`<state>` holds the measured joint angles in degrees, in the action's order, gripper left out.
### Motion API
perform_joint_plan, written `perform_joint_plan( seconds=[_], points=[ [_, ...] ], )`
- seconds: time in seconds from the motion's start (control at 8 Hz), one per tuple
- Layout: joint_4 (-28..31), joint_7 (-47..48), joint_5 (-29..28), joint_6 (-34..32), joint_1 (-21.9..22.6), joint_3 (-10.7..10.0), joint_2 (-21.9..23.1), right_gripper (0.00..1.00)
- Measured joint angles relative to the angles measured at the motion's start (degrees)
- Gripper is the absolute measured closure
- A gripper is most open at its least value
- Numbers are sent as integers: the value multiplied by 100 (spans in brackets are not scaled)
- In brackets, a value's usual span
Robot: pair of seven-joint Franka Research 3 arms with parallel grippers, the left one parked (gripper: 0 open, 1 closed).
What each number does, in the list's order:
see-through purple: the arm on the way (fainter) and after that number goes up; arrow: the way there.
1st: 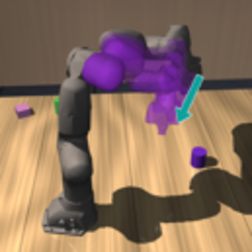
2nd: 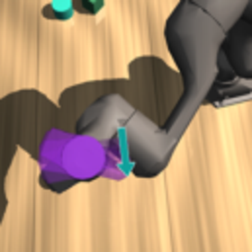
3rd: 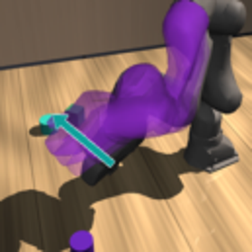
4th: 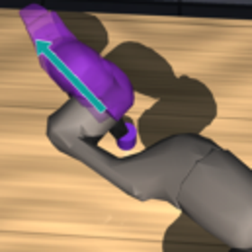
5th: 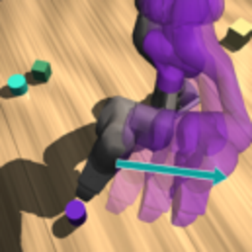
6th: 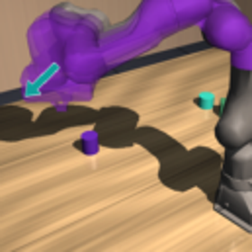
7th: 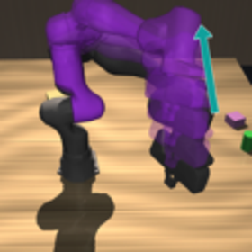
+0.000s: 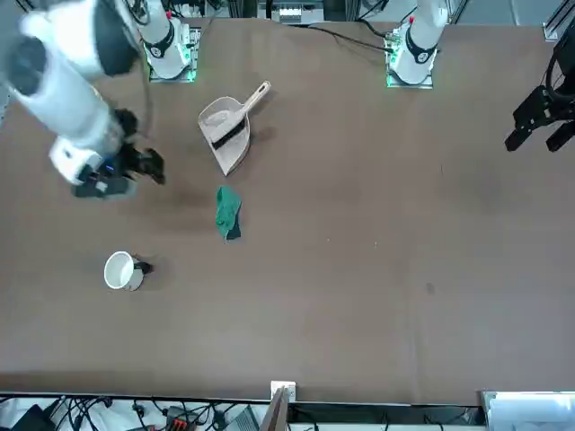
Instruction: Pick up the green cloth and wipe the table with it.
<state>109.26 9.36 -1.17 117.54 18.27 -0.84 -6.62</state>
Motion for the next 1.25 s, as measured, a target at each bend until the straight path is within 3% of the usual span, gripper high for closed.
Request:
perform_joint_plan(
  seconds=[0.25, 0.5, 0.88, 1.12, 1.25],
  points=[
    [442, 157, -11, 1136, 558, 10, -695, 0],
    [454, 791, -15, 1988, 972, 10, -1502, 0],
    [410, 1120, -16, 2302, 1091, 1, -2056, 2],
    [404, 1358, -17, 2319, 1129, 1, -2168, 18],
    [401, 1677, -23, 2350, 1150, 1, -2204, 38]
  ],
)
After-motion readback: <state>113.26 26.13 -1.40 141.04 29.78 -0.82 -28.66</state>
